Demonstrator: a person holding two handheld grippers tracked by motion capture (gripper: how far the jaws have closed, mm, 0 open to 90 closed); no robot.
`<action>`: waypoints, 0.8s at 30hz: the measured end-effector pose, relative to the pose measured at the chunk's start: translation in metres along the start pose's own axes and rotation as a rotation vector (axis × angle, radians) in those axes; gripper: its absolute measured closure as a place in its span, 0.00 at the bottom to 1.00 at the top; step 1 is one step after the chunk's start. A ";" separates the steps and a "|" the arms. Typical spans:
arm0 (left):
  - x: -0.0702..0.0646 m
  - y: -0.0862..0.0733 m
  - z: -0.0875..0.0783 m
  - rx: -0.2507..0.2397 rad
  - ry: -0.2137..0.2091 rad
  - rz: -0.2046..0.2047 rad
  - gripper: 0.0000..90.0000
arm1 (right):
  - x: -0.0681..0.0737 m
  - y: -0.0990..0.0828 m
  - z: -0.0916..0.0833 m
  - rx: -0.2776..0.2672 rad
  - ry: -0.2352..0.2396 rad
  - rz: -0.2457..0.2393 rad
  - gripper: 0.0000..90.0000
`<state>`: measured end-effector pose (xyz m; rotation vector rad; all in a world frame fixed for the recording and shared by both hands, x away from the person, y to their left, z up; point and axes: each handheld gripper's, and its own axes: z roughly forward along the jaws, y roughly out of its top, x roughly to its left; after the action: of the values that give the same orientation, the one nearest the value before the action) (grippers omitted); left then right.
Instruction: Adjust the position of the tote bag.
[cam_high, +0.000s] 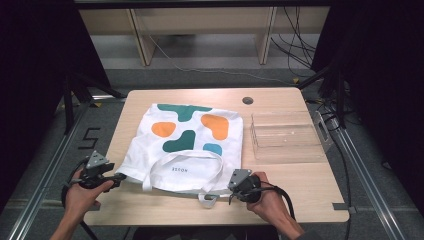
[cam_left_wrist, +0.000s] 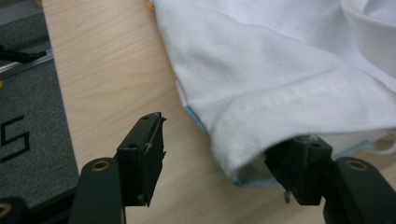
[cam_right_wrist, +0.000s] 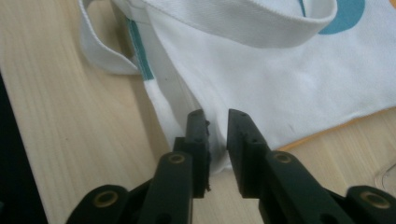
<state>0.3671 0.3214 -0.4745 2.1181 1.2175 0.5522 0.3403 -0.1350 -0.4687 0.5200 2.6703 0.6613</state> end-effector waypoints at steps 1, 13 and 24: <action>0.000 0.002 0.004 -0.005 -0.016 -0.007 0.54 | 0.001 0.000 0.001 0.008 -0.002 0.008 0.80; -0.021 0.002 -0.005 0.045 -0.018 0.085 0.86 | -0.006 -0.001 0.020 0.063 -0.087 -0.044 0.87; -0.031 -0.005 -0.009 0.062 -0.024 0.130 0.62 | -0.022 -0.007 0.015 0.045 -0.047 0.053 0.85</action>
<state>0.3440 0.2991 -0.4730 2.2623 1.1022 0.5507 0.3638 -0.1440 -0.4799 0.6131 2.6403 0.5976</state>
